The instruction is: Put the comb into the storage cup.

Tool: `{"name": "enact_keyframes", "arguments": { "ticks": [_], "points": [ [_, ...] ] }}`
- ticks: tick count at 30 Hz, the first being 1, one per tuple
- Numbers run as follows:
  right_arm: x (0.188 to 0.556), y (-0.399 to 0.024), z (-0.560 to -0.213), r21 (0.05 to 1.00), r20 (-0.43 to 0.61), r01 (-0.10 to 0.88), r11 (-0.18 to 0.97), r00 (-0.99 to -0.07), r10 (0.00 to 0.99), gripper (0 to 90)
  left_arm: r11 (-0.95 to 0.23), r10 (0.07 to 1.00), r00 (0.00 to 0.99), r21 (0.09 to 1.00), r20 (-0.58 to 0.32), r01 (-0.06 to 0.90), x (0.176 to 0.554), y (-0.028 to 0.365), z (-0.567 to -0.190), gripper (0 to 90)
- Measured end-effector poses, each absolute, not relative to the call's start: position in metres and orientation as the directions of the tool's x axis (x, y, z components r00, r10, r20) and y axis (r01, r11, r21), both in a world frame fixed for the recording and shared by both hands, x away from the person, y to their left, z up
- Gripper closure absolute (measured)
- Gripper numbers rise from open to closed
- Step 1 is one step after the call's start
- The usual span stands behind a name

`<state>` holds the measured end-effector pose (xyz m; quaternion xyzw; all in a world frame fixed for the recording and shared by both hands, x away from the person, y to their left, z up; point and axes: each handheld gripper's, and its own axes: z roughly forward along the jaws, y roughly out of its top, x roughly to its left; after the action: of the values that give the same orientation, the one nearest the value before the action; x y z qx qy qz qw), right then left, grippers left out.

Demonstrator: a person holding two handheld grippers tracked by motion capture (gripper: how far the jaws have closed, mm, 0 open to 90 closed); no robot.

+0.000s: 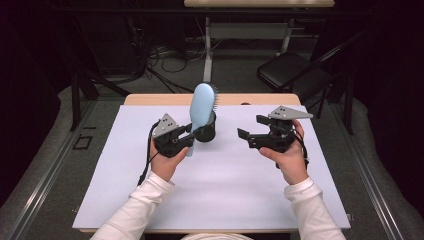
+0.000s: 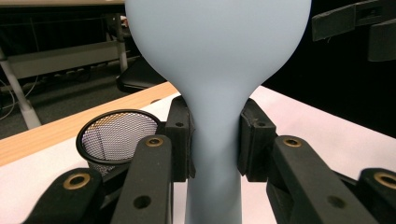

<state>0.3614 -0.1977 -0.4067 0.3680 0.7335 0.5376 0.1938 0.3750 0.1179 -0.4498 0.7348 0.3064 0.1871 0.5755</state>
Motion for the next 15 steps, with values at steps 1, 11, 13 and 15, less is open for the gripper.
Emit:
{"name": "enact_keyframes", "arguments": {
  "ticks": [1,11,13,15],
  "points": [
    [0.3604,-0.1974,-0.4071,0.931,0.122,0.335,0.146,-0.662,0.74,14.6,-0.149,0.665,0.742,0.961,-0.078,0.235,0.3749,0.1177,-0.45,69.7],
    [0.3547,-0.1972,-0.4096,0.932,0.147,0.338,0.132,-0.686,0.712,15.1,-0.151,0.66,0.748,0.964,-0.067,0.22,0.3723,0.1141,-0.4507,69.7],
    [0.3547,-0.1976,-0.4114,0.937,0.148,0.328,0.121,-0.686,0.712,15.5,-0.156,0.66,0.749,0.963,-0.065,0.221,0.3721,0.1126,-0.4518,69.7],
    [0.3543,-0.1975,-0.4123,0.939,0.141,0.321,0.123,-0.684,0.715,16.3,-0.16,0.659,0.75,0.962,-0.063,0.222,0.3719,0.1115,-0.4528,69.7]
  ]
}}
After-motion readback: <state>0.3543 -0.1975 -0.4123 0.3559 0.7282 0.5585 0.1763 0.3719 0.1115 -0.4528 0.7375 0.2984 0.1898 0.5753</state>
